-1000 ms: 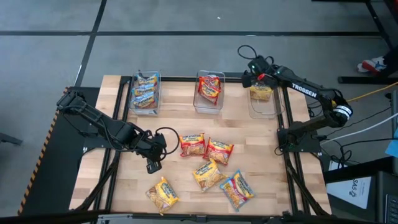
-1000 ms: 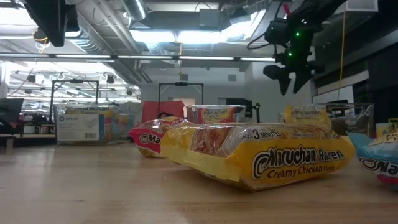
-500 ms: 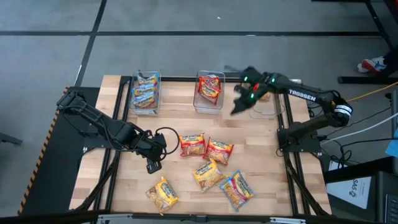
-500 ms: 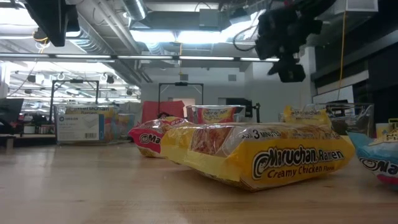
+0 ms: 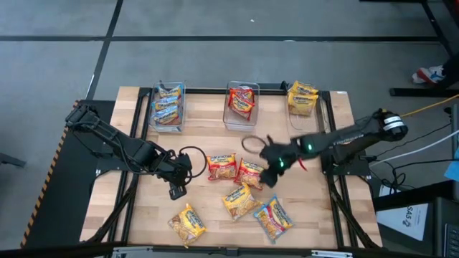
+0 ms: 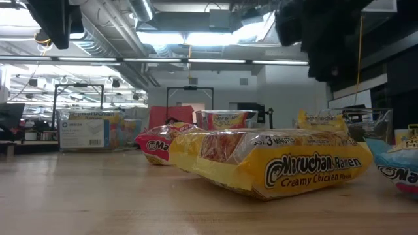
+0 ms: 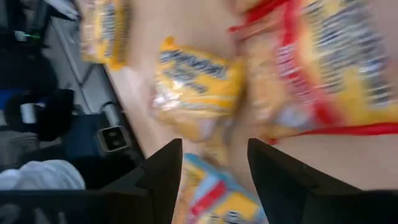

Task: Sort Maruchan noodles
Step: Put the yellow noodle pack in the right transparent basket

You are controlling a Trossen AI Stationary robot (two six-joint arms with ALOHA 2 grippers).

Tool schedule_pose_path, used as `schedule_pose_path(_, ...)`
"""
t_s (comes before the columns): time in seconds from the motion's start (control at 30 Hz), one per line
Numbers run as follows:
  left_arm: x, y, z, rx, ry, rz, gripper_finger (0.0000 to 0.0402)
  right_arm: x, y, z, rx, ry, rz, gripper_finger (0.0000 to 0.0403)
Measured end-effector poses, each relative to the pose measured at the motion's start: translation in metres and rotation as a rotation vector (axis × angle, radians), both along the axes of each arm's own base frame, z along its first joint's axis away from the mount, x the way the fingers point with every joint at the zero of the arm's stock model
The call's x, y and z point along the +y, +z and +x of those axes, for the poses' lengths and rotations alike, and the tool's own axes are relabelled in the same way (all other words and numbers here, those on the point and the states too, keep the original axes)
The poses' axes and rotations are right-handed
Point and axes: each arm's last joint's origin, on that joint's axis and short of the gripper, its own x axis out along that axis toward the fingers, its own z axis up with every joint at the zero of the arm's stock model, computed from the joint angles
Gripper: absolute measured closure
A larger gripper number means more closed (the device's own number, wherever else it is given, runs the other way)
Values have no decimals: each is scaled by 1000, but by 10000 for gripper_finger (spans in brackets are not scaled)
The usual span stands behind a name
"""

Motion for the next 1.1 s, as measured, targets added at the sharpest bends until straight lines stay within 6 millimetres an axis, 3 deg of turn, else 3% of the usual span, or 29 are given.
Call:
schedule_pose_path(0.17, -7, -1, -1, 56, -2, -138, 297, 28, -2, -6, 2, -89, 44, 217)
schedule_pose_path(0.33, -38, -7, 6, 54, -132, -284, 291, 50, -3, -14, 18, -28, 54, 217)
schedule_pose_path(0.53, -69, -48, 32, 97, -60, -272, 275, 61, -3, -20, 28, -34, 62, 217)
schedule_pose_path(0.8, -95, -107, 39, 356, 30, -295, 268, 74, -2, -26, 47, 56, 106, 217)
schedule_pose_path(1.1, -107, -131, 49, 351, 75, -307, 270, 93, -2, -38, 57, 149, 115, 217)
